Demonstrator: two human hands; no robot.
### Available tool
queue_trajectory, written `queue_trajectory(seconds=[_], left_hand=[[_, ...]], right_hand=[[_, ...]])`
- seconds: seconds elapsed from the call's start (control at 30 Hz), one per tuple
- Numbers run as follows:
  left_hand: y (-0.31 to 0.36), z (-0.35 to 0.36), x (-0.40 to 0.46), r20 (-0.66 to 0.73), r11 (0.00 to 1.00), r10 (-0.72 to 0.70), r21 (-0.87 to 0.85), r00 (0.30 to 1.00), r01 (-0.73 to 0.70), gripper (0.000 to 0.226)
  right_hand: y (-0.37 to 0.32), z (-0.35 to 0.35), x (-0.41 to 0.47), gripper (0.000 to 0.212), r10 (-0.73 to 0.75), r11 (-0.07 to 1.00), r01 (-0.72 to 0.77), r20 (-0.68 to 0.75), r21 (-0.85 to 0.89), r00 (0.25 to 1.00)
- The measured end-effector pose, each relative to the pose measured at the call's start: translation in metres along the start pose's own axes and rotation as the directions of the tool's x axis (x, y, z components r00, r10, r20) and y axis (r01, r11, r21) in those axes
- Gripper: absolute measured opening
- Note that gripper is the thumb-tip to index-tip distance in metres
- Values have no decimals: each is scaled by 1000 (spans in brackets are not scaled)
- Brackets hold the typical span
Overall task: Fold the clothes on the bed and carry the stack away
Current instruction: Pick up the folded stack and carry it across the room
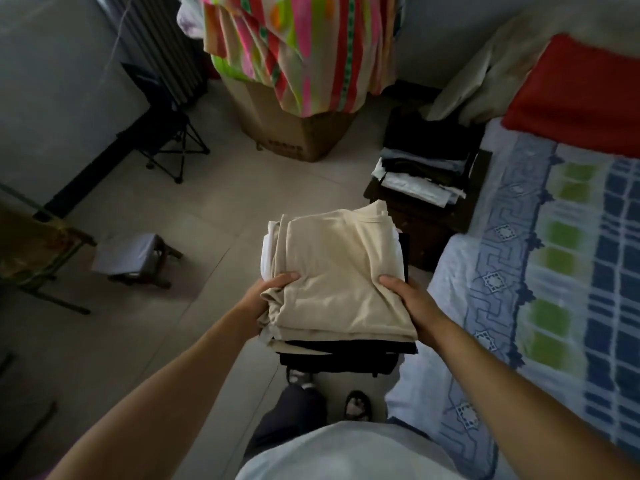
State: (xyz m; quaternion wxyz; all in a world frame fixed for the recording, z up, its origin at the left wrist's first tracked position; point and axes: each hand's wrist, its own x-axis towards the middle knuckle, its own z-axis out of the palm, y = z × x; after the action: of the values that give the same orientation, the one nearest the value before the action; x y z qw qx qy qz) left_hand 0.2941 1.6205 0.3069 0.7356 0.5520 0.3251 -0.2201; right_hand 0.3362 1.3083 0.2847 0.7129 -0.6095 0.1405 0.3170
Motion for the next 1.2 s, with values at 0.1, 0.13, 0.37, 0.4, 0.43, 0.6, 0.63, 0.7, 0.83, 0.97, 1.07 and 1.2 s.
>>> queue_trajectory(seconds=[0.1,0.13,0.37,0.4,0.43,0.6,0.63,0.7,0.83,0.97,1.07,1.2], left_hand=[[40,15,44,42,998,-12,65,999,9,68],[54,19,60,60,996,-17,88,998,11,67],[156,45,163,230,974,-75,227,970,21,61],[171,49,176,258,968,-87,249,962,21,60],[185,53,189,286,962,-101,272,953,21,60],[247,82,245,357,927,-142,374,923,-2,73],[257,89,255,360,920,-150,393,921,-4,78],[276,107,276,381,908,-176,419,908,0,83],[306,152,322,371,884,-203,467,906,7,86],[333,204,371,323,858,-208,514,923,13,89],[351,242,403,333,869,-225,494,916,34,87],[372,290,439,282,873,-242,480,929,82,86]], right_hand=[[-24,-6,23,43,-13,998,17,-76,60,997],[-31,-7,32,44,-11,996,20,-103,81,995],[-86,-10,94,58,-27,985,73,-280,156,960],[-95,-10,101,59,-36,984,86,-294,158,955],[-102,-11,109,60,-46,982,99,-309,160,950],[-133,-22,145,70,-74,968,159,-386,192,920],[-142,-26,151,72,-82,966,171,-403,191,912],[-161,-37,163,74,-99,965,192,-428,180,899],[-197,-74,192,69,-132,949,247,-464,195,876],[-236,-124,230,56,-152,950,257,-460,176,875],[-262,-166,261,62,-133,959,229,-446,168,885],[-295,-222,296,69,-65,956,171,-395,237,916]])
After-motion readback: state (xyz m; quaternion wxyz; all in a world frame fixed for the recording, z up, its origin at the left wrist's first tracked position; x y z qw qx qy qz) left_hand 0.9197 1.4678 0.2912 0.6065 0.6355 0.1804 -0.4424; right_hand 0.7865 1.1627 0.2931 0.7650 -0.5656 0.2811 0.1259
